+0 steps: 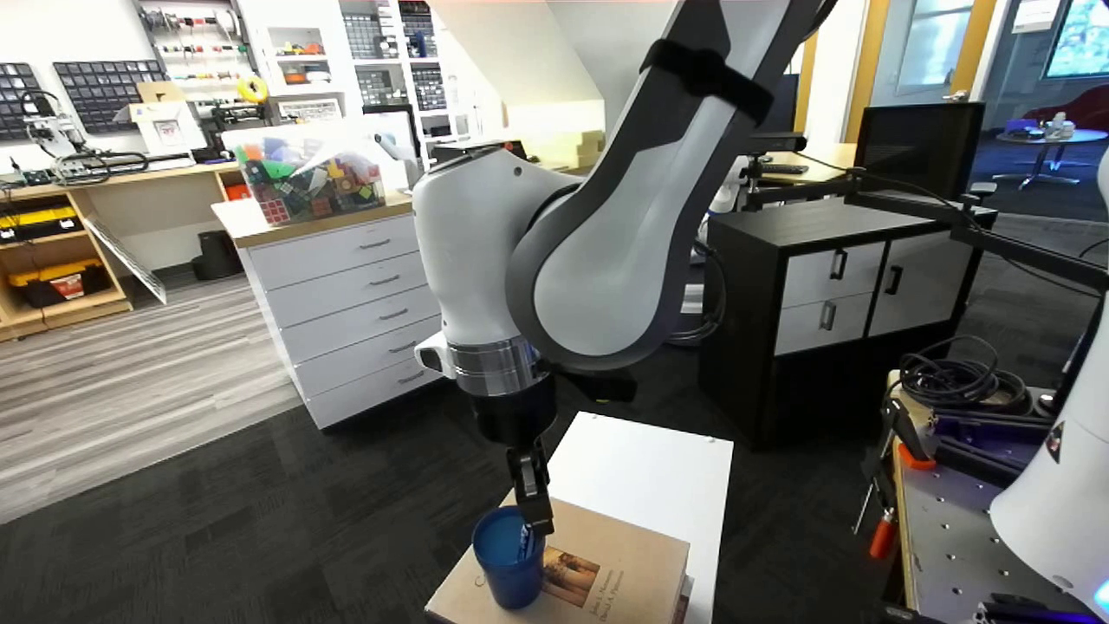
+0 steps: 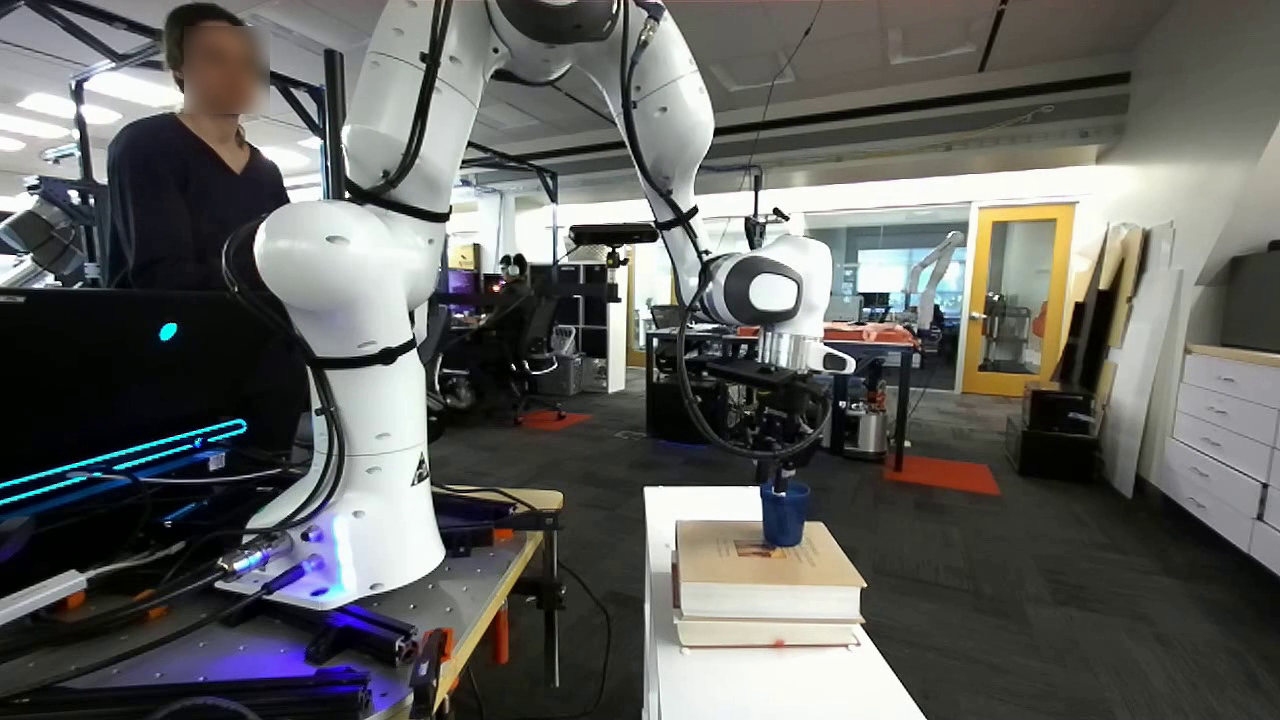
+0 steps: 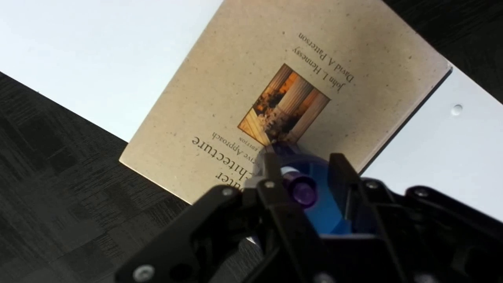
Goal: Take the marker out of the cup and put it on the book
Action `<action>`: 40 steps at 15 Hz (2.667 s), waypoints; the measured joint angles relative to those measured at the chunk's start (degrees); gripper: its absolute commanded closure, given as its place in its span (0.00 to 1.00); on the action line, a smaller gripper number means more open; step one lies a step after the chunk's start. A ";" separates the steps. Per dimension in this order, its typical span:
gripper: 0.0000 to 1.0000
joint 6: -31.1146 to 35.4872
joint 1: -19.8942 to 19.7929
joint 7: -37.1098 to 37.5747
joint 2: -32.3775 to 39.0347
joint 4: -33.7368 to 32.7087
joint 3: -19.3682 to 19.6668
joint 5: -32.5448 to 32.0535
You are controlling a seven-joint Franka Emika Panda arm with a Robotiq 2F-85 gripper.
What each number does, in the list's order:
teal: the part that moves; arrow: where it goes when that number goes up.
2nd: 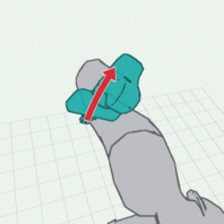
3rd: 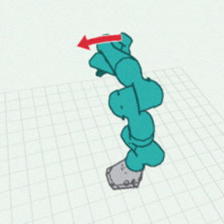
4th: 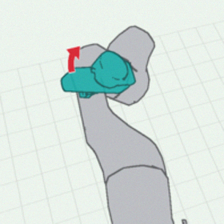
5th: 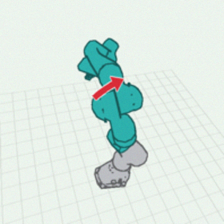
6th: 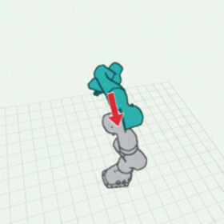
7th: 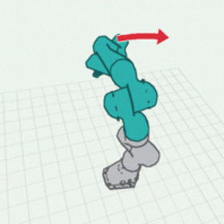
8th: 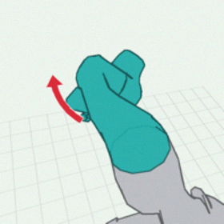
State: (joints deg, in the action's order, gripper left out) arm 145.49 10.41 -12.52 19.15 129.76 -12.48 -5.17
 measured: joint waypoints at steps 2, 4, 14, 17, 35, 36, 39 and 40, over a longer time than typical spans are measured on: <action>0.95 0.04 0.00 -0.01 0.02 -0.09 -0.13 0.17; 0.92 0.05 0.00 -0.01 0.05 -0.25 -0.43 0.35; 0.92 0.08 0.15 -0.01 -0.37 -1.53 -0.87 0.38; 0.92 0.05 0.23 0.01 -1.07 -2.25 -0.89 0.35; 0.92 -0.76 -0.02 0.56 -13.06 1.21 0.77 0.32; 0.92 -0.70 -0.18 0.58 -13.67 1.58 1.07 0.44; 0.92 -0.66 -0.80 1.51 -15.05 2.76 2.03 0.57; 0.92 -0.75 -0.93 2.40 -15.35 3.16 2.45 0.37</action>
State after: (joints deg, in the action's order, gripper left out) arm 144.74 9.48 -10.12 3.79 132.92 -10.03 -4.80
